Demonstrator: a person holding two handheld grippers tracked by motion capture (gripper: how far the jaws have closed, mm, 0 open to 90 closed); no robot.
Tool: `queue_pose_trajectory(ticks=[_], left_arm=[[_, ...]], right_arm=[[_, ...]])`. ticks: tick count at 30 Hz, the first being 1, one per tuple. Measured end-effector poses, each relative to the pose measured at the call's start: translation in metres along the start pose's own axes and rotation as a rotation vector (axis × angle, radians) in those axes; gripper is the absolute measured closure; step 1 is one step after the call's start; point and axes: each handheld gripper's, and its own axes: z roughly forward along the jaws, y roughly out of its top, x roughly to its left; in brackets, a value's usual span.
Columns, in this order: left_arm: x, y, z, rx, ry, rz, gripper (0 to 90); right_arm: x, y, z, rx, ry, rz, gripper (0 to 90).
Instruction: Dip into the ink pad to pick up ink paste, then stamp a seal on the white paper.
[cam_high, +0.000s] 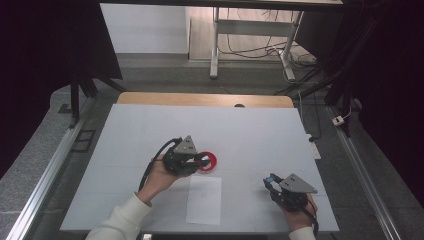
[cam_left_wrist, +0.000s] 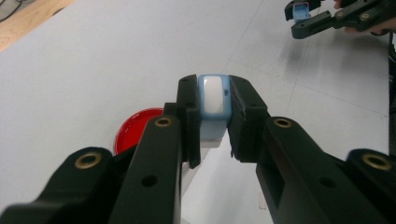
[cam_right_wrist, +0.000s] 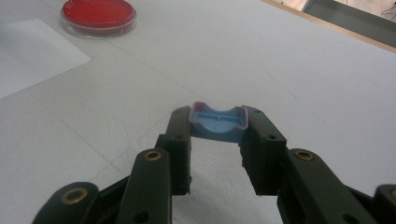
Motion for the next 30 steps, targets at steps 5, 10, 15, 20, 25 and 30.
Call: queue_pose_trajectory(ticks=[5, 10, 15, 20, 25, 30], left_arm=[[-0.003, -0.003, -0.001, 0.008, -0.005, 0.002, 75.9], [-0.004, -0.005, -0.001, 0.012, -0.015, -0.001, 75.9], [-0.006, -0.006, -0.003, 0.014, -0.019, 0.004, 75.9], [-0.009, -0.007, -0.003, 0.017, -0.029, 0.005, 75.9], [-0.014, -0.007, -0.006, 0.014, -0.034, 0.005, 75.9], [-0.018, -0.009, -0.007, 0.011, -0.041, -0.001, 75.8]], right_arm=[[0.001, 0.000, 0.000, -0.004, 0.002, -0.003, 64.3], [0.001, 0.000, 0.000, -0.004, 0.000, -0.004, 64.4], [0.001, 0.000, 0.000, -0.001, -0.001, -0.003, 64.4], [0.000, 0.000, 0.000, 0.001, -0.002, 0.000, 64.4], [0.001, 0.001, 0.001, -0.003, -0.001, -0.003, 64.4], [0.001, 0.000, 0.001, -0.004, 0.003, -0.002, 64.4]])
